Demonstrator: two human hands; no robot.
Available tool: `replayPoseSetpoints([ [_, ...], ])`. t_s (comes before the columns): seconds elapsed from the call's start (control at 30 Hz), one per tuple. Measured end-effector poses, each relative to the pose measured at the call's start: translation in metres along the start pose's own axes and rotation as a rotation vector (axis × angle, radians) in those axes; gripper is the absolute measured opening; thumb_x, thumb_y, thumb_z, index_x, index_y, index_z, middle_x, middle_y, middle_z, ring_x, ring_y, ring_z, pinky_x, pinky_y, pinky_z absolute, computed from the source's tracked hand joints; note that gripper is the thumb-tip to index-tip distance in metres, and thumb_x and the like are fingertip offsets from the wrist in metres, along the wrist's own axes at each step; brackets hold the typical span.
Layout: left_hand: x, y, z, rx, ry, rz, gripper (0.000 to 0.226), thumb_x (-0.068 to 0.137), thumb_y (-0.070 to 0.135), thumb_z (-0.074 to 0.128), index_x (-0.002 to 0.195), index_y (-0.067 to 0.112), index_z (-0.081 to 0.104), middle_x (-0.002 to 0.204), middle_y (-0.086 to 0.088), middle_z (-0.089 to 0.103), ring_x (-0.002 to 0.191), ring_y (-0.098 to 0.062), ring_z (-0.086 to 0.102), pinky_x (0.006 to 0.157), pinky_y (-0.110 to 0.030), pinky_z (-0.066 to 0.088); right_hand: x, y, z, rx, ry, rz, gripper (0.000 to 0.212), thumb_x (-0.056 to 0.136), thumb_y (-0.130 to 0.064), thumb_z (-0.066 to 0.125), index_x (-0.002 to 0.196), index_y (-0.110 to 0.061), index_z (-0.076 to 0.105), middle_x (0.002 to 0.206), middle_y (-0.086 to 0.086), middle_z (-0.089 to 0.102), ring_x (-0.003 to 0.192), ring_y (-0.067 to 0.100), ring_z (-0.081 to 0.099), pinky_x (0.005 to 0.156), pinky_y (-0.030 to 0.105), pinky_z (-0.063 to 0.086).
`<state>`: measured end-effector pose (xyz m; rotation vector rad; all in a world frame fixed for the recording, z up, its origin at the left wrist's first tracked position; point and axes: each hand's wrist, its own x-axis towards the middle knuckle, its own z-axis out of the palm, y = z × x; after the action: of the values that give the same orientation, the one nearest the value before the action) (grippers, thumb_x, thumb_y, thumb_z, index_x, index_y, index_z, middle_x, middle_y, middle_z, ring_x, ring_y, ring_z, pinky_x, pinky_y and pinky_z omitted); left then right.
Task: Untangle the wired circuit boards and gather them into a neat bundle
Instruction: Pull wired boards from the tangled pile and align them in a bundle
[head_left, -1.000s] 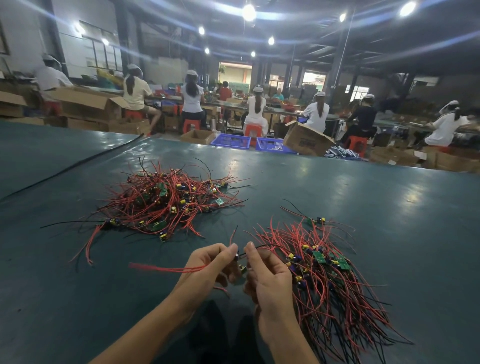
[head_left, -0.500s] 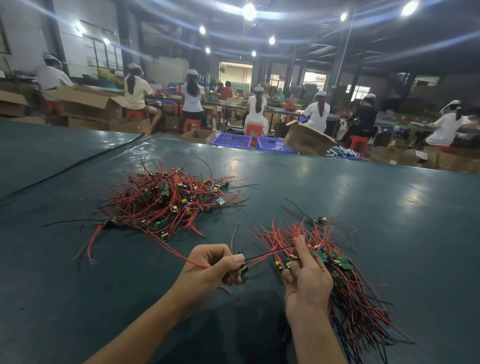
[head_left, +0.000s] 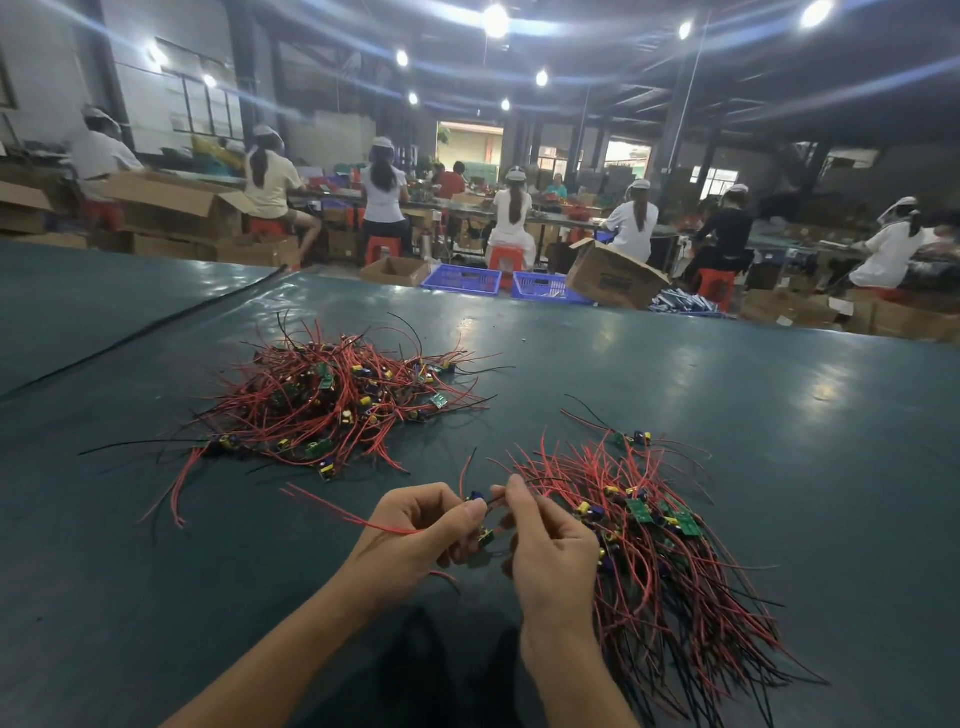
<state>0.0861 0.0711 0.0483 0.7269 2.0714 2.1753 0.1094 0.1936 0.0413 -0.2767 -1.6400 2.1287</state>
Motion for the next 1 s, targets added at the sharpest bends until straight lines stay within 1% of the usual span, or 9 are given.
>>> replayPoseSetpoints([
  [0.13, 0.0, 0.0, 0.0, -0.021, -0.036, -0.018, 0.025, 0.082, 0.024, 0.067, 0.06, 0.013, 0.06, 0.059, -0.005, 0.06, 0.056, -0.015, 0.055, 0.056, -0.021, 0.045, 0.011, -0.006, -0.01, 0.087, 0.2, 0.063, 0.035, 0.089, -0.024, 0.069, 0.055, -0.023, 0.075, 0.044, -0.01, 0.05, 0.038, 0.001, 0.037, 0.046, 0.022, 0.035],
  [0.27, -0.001, 0.0, -0.004, -0.026, -0.072, -0.025, 0.028, 0.073, 0.036, 0.07, 0.058, 0.015, 0.06, 0.058, -0.003, 0.059, 0.055, -0.014, 0.055, 0.056, -0.022, 0.045, 0.019, -0.008, -0.02, 0.192, 0.28, 0.088, 0.036, 0.089, -0.023, 0.07, 0.054, -0.014, 0.069, 0.042, -0.009, 0.046, 0.033, 0.001, 0.031, 0.035, 0.015, 0.027],
  [0.4, 0.0, 0.0, -0.005, -0.066, -0.03, -0.049, 0.029, 0.076, 0.039, 0.071, 0.056, 0.02, 0.063, 0.058, -0.002, 0.06, 0.054, -0.014, 0.054, 0.056, -0.023, 0.046, 0.01, -0.008, -0.016, 0.146, 0.181, 0.034, 0.038, 0.089, -0.036, 0.066, 0.053, -0.022, 0.069, 0.045, -0.008, 0.041, 0.037, 0.003, 0.029, 0.04, 0.021, 0.028],
  [0.5, 0.001, -0.001, -0.003, -0.063, -0.023, -0.055, 0.035, 0.085, 0.042, 0.067, 0.058, 0.02, 0.064, 0.058, 0.0, 0.059, 0.054, -0.013, 0.054, 0.056, -0.023, 0.045, -0.003, -0.007, -0.005, 0.044, -0.016, 0.004, 0.044, 0.081, -0.049, 0.062, 0.057, -0.013, 0.068, 0.051, -0.001, 0.046, 0.044, 0.009, 0.035, 0.046, 0.024, 0.03],
  [0.57, -0.001, 0.0, -0.002, -0.093, -0.074, -0.052, 0.035, 0.088, 0.039, 0.057, 0.068, 0.011, 0.065, 0.059, -0.001, 0.058, 0.054, -0.013, 0.054, 0.056, -0.024, 0.047, -0.013, -0.004, 0.003, -0.01, -0.191, -0.059, 0.052, 0.078, -0.05, 0.06, 0.054, -0.005, 0.062, 0.05, 0.002, 0.046, 0.045, 0.01, 0.038, 0.046, 0.022, 0.032],
  [0.67, -0.002, -0.002, -0.004, -0.114, -0.137, -0.075, 0.044, 0.088, 0.035, 0.049, 0.078, -0.005, 0.064, 0.059, -0.002, 0.059, 0.053, -0.011, 0.053, 0.054, -0.019, 0.046, -0.021, -0.004, 0.01, 0.036, -0.347, -0.047, 0.05, 0.083, -0.042, 0.054, 0.042, -0.015, 0.061, 0.043, -0.005, 0.05, 0.04, 0.005, 0.045, 0.043, 0.016, 0.037],
  [0.83, 0.0, -0.006, -0.002, -0.108, -0.095, -0.152, 0.031, 0.081, 0.042, 0.057, 0.07, 0.015, 0.068, 0.063, -0.006, 0.06, 0.057, -0.015, 0.054, 0.055, -0.022, 0.047, -0.017, -0.003, 0.004, 0.0, -0.241, -0.046, 0.054, 0.091, -0.038, 0.052, 0.056, -0.001, 0.067, 0.048, 0.003, 0.057, 0.044, 0.01, 0.051, 0.046, 0.02, 0.043],
  [0.93, 0.003, -0.019, -0.006, 0.215, 0.063, -0.046, 0.017, 0.084, 0.043, 0.066, 0.081, 0.028, 0.071, 0.081, 0.006, 0.07, 0.075, -0.005, 0.063, 0.067, -0.024, 0.05, -0.007, 0.0, -0.004, -0.038, 0.024, 0.006, 0.056, 0.092, -0.05, 0.05, 0.053, -0.013, 0.066, 0.046, -0.005, 0.048, 0.042, 0.007, 0.041, 0.048, 0.024, 0.034],
  [1.0, 0.001, -0.03, -0.013, 0.687, 0.06, 0.097, 0.028, 0.087, 0.048, 0.063, 0.113, 0.038, 0.065, 0.122, 0.025, 0.059, 0.114, 0.006, 0.05, 0.094, -0.023, 0.044, 0.001, 0.0, -0.011, 0.033, 0.185, 0.085, 0.051, 0.093, -0.052, 0.05, 0.059, -0.016, 0.065, 0.049, -0.007, 0.045, 0.042, 0.007, 0.035, 0.047, 0.026, 0.03],
])
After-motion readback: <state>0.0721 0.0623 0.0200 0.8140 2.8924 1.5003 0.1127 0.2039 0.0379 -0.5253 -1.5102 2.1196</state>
